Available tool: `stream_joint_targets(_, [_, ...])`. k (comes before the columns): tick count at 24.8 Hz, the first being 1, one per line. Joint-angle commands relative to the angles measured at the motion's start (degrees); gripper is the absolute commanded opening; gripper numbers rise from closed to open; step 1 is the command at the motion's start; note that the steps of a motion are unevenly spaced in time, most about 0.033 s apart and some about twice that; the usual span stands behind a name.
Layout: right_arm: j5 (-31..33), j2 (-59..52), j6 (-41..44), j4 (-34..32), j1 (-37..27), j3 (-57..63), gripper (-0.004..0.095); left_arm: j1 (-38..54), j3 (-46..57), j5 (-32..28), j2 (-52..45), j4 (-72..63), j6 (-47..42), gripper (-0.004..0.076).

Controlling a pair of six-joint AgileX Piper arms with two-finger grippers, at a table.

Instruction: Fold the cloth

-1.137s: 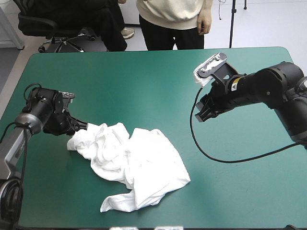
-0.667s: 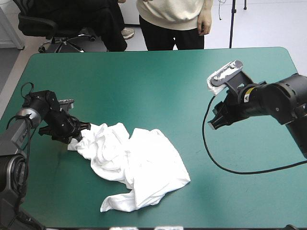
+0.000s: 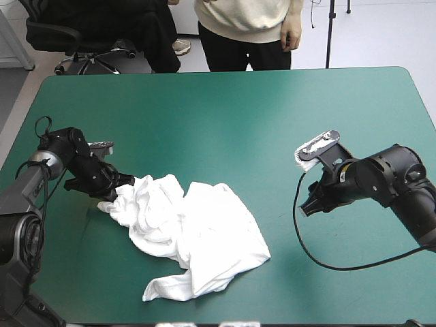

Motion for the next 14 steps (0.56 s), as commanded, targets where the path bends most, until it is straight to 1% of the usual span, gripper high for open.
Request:
stream_joint_targets(1, [-0.9,-2.1,-1.8,4.5,-0.5,-1.2,0.0455,-0.6,-0.4,-2.8,-0.6,-2.6,0.2,-0.0015])
stream_joint_targets(2, [-0.5,-1.9,-4.6,11.0,-0.5,-1.2,0.0458,-0.6,-0.4,-3.3,-0.6,-2.6,0.2,-0.0015])
stream_joint_targets(4, [-1.9,-0.4,-9.6,19.5,-0.5,0.2,0.0493,-0.6,-0.4,-3.7,-0.6,-3.8,1.5,-0.0015])
stream_joint_targets(5, [-2.7,0.4,-10.6,20.6,-0.2,1.0,0.0513,-0.6,-0.4,-3.7,-0.6,-3.8,1.5,-0.0015])
stream_joint_targets(8, [-3.5,3.6,-10.8,20.5,1.7,2.9,0.0550,-0.6,-0.4,-3.7,-0.6,-3.6,1.5,-0.0015])
stream_joint_targets(12, [-6.2,9.6,-10.4,19.5,9.1,5.6,0.0550,-0.6,-0.4,-4.2,-0.6,-4.1,1.5,-0.0015])
stream_joint_targets(14, [-7.0,11.9,-8.0,16.5,13.1,5.8,0.0550,-0.6,-0.4,-4.2,-0.6,-4.1,1.5,-0.0015])
